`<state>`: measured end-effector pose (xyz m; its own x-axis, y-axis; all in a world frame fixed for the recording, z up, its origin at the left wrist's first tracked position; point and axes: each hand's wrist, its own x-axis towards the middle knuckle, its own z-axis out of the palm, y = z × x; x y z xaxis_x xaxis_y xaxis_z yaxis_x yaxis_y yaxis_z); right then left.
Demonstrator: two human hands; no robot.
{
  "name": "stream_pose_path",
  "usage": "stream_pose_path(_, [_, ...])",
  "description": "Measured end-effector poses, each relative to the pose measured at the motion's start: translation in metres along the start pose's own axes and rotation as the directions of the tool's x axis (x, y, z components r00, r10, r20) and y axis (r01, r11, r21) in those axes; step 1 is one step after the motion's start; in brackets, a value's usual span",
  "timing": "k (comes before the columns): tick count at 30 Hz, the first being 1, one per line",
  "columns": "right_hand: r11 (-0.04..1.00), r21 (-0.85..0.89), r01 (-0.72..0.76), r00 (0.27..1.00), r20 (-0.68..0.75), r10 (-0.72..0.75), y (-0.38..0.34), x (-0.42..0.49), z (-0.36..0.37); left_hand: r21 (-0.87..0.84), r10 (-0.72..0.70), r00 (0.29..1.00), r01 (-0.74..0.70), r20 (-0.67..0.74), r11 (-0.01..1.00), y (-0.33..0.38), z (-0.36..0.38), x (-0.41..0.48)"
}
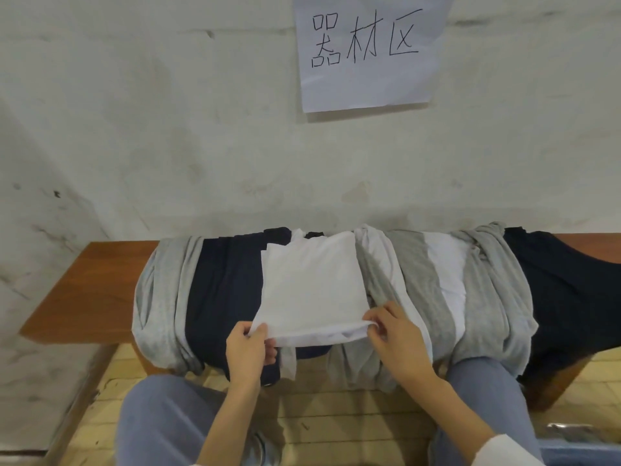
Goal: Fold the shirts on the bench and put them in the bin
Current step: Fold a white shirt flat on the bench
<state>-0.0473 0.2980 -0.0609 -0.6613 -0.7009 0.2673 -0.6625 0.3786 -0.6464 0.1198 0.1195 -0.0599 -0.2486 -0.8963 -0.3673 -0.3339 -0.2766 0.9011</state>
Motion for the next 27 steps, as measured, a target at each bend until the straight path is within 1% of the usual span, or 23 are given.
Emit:
stream_pose_path(3, [1.0, 0.001, -0.019, 0.991, 0.13, 0.018, 0.012, -0.008, 0.009, 0.019, -0.084, 0.996, 0.084, -0.001, 0.996, -0.018, 0.004, -0.002])
stream_pose_path(5, [0.999, 0.02, -0.043, 0.985, 0.167, 0.039, 0.013, -0.012, 0.011, 0.057, -0.077, 0.997, 0.078, -0.024, 0.995, -0.024, 0.005, -0.003])
stream_pose_path(8, [0.994, 0.079, -0.08, 0.985, 0.157, 0.067, 0.006, -0.005, 0.01, 0.173, 0.055, 0.995, -0.04, -0.081, 0.984, -0.022, 0.003, -0.002])
stream_pose_path(9, [0.989, 0.093, -0.115, 0.987, 0.127, 0.103, 0.002, 0.001, 0.01, 0.219, 0.106, 0.99, -0.085, -0.088, 0.972, -0.02, 0.002, -0.002])
stream_pose_path(10, [0.978, 0.106, -0.179, 0.981, 0.097, 0.169, -0.003, 0.01, 0.01, 0.252, 0.148, 0.985, -0.123, -0.084, 0.96, -0.017, 0.002, -0.001])
stream_pose_path(11, [0.957, 0.137, -0.257, 0.966, 0.08, 0.248, -0.008, 0.021, 0.01, 0.282, 0.18, 0.981, -0.152, -0.074, 0.947, -0.014, 0.003, -0.001])
stream_pose_path(13, [0.904, 0.171, -0.391, 0.919, 0.12, 0.375, -0.015, 0.045, 0.011, 0.32, 0.196, 0.98, -0.172, -0.043, 0.931, -0.008, 0.004, 0.002])
stream_pose_path(15, [0.863, 0.124, -0.489, 0.862, 0.222, 0.456, -0.019, 0.064, 0.012, 0.366, 0.174, 0.984, -0.171, 0.023, 0.915, -0.006, 0.004, 0.008])
stream_pose_path(17, [0.797, 0.121, -0.592, 0.781, 0.331, 0.53, -0.02, 0.079, 0.013, 0.429, 0.131, 0.985, -0.169, 0.116, 0.887, -0.005, 0.004, 0.016])
stream_pose_path(18, [0.762, 0.113, -0.638, 0.735, 0.384, 0.559, -0.022, 0.084, 0.013, 0.401, 0.1, 0.984, -0.152, 0.147, 0.903, -0.004, 0.004, 0.019])
stream_pose_path(19, [0.735, 0.1, -0.671, 0.697, 0.424, 0.579, -0.022, 0.088, 0.013, 0.319, 0.066, 0.983, -0.119, 0.172, 0.94, -0.003, 0.003, 0.021])
stream_pose_path(20, [0.715, 0.109, -0.69, 0.677, 0.448, 0.584, -0.024, 0.09, 0.013, 0.191, 0.034, 0.982, -0.07, 0.188, 0.979, 0.001, 0.002, 0.021])
stream_pose_path(21, [0.698, 0.16, -0.698, 0.68, 0.452, 0.577, -0.026, 0.093, 0.013, 0.059, 0.006, 0.978, -0.018, 0.21, 0.998, 0.005, 0.0, 0.023])
stream_pose_path(22, [0.673, 0.235, -0.701, 0.693, 0.447, 0.565, -0.029, 0.094, 0.013, -0.07, -0.022, 0.969, 0.04, 0.247, 0.997, 0.01, -0.002, 0.026])
stream_pose_path(24, [0.614, 0.359, -0.703, 0.709, 0.423, 0.565, -0.033, 0.097, 0.012, -0.282, -0.087, 0.933, 0.193, 0.349, 0.94, 0.021, -0.002, 0.032])
stream_pose_path(25, [0.604, 0.39, -0.695, 0.719, 0.394, 0.573, -0.033, 0.098, 0.013, -0.339, -0.111, 0.911, 0.258, 0.397, 0.905, 0.025, -0.002, 0.034])
stream_pose_path(26, [0.612, 0.413, -0.675, 0.738, 0.36, 0.571, -0.031, 0.099, 0.014, -0.359, -0.117, 0.892, 0.292, 0.437, 0.886, 0.028, -0.003, 0.037])
stream_pose_path(27, [0.639, 0.433, -0.635, 0.772, 0.331, 0.542, -0.03, 0.101, 0.014, -0.358, -0.103, 0.859, 0.314, 0.501, 0.879, 0.03, -0.005, 0.042])
